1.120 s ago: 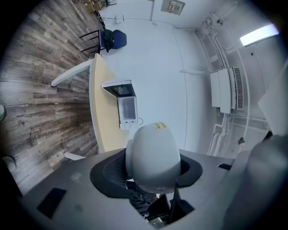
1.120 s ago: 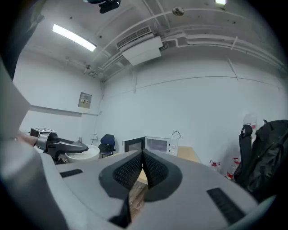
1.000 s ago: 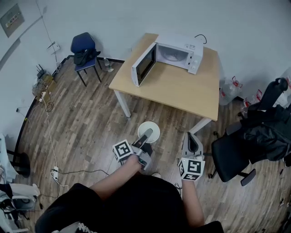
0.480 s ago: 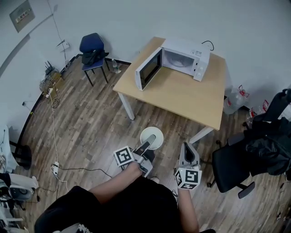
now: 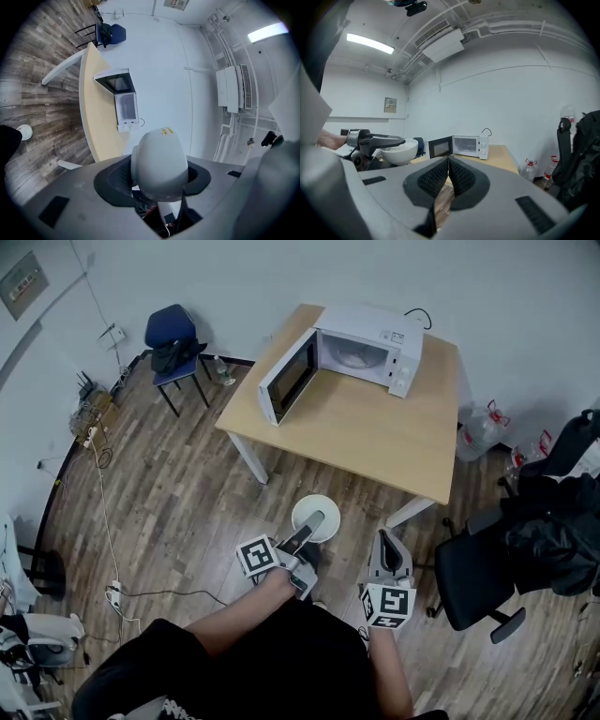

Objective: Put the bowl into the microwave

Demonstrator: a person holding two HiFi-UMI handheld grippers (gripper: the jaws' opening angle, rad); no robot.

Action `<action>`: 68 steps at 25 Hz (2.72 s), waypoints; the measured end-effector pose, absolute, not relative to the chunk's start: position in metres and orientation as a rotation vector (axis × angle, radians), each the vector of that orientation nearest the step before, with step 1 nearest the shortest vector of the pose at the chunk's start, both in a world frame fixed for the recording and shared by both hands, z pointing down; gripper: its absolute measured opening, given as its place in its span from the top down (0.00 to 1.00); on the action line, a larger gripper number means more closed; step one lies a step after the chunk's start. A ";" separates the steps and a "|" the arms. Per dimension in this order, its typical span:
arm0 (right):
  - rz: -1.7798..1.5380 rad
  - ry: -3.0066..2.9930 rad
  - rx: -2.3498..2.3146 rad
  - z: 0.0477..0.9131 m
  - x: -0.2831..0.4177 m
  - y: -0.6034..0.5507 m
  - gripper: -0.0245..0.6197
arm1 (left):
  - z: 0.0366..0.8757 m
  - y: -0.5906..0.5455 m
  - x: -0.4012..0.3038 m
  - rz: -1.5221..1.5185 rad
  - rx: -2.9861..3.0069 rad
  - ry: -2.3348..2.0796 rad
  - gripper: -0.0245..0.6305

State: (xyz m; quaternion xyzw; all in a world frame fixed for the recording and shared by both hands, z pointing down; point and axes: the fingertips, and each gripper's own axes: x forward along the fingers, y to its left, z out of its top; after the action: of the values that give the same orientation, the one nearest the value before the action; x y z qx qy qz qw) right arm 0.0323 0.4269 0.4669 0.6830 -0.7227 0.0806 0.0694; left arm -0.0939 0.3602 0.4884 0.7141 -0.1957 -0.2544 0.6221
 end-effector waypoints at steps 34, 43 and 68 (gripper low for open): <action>0.178 -1.953 2.119 0.466 0.083 0.090 0.87 | 0.516 0.026 -0.038 -0.445 1.625 -0.405 0.62; 0.170 -1.949 2.119 0.465 0.087 0.067 0.87 | 0.525 0.005 -0.036 -0.449 1.610 -0.406 0.62; 0.313 -2.050 1.983 0.516 0.139 -0.054 0.87 | 0.565 -0.129 0.041 -0.416 1.544 -0.531 0.62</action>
State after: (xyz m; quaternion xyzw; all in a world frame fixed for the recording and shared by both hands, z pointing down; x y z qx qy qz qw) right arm 0.1386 -0.0540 0.5162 0.6846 -0.7079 0.1082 0.1357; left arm 0.0411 -0.1286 0.5648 0.6839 -0.2353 -0.1841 0.6656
